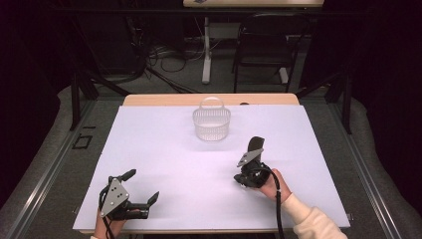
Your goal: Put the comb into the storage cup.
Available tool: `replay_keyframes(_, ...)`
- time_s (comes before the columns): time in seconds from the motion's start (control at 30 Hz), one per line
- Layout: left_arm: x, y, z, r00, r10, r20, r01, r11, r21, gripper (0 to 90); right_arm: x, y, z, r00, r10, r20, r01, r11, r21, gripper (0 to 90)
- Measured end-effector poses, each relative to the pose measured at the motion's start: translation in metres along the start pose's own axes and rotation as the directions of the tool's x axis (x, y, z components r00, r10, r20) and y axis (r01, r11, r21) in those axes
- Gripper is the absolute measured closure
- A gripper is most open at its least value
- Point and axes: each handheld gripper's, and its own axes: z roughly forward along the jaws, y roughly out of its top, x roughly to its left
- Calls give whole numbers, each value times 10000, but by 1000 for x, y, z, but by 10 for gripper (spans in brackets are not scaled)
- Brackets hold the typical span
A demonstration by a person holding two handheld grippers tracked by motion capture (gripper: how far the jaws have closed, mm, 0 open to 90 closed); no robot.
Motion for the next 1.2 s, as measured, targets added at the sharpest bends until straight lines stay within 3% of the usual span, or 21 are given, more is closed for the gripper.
replay_keyframes(0.67, 0, 0, -1, 10000, 35, -31, -35, 10000, -14, 0, -5, -12, -14, 9985, 525, -163, -522, 9985, 181, 900)
replay_keyframes(1.2, 0, 0, -1, 10000, 42, -28, -42, 10000, 11, 0, -9, -23, -26, 9970, 773, 44, -773, 9968, 199, 900)
